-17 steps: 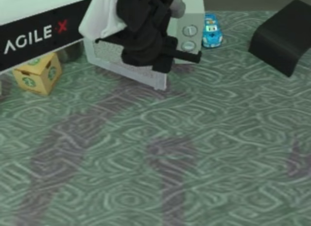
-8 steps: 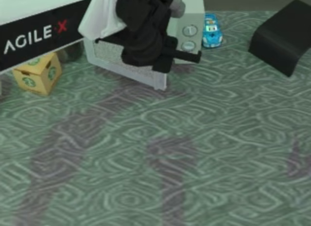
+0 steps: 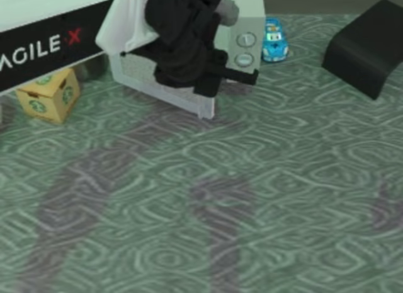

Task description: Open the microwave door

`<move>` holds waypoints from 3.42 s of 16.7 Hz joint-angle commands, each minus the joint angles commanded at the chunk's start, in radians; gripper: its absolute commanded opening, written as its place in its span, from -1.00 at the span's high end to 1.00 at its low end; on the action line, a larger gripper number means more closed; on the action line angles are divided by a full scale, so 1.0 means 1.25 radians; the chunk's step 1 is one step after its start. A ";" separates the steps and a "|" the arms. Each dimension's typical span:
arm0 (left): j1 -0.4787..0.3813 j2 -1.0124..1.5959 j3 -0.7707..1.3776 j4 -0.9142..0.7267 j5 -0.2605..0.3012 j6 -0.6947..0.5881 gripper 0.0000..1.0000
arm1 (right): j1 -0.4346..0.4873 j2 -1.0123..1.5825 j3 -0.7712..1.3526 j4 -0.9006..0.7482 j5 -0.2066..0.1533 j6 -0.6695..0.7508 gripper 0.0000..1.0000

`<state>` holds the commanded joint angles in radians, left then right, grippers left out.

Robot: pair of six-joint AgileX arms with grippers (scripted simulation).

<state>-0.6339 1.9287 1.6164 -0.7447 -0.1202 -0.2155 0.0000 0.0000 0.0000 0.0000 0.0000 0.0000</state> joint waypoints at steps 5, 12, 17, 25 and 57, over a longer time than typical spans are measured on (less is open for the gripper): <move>0.017 -0.042 -0.054 0.021 0.029 0.059 1.00 | 0.000 0.000 0.000 0.000 0.000 0.000 -1.00; 0.017 -0.042 -0.054 0.021 0.029 0.059 1.00 | 0.000 0.000 0.000 0.000 0.000 0.000 -1.00; 0.017 -0.042 -0.054 0.021 0.029 0.059 1.00 | 0.000 0.000 0.000 0.000 0.000 0.000 -1.00; 0.017 -0.042 -0.054 0.021 0.029 0.059 1.00 | 0.000 0.000 0.000 0.000 0.000 0.000 -1.00; 0.041 -0.095 -0.122 0.041 0.079 0.145 1.00 | 0.000 0.000 0.000 0.000 0.000 0.000 -1.00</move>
<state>-0.5826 1.8103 1.4639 -0.6935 -0.0220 -0.0341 0.0000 0.0000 0.0000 0.0000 0.0000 0.0000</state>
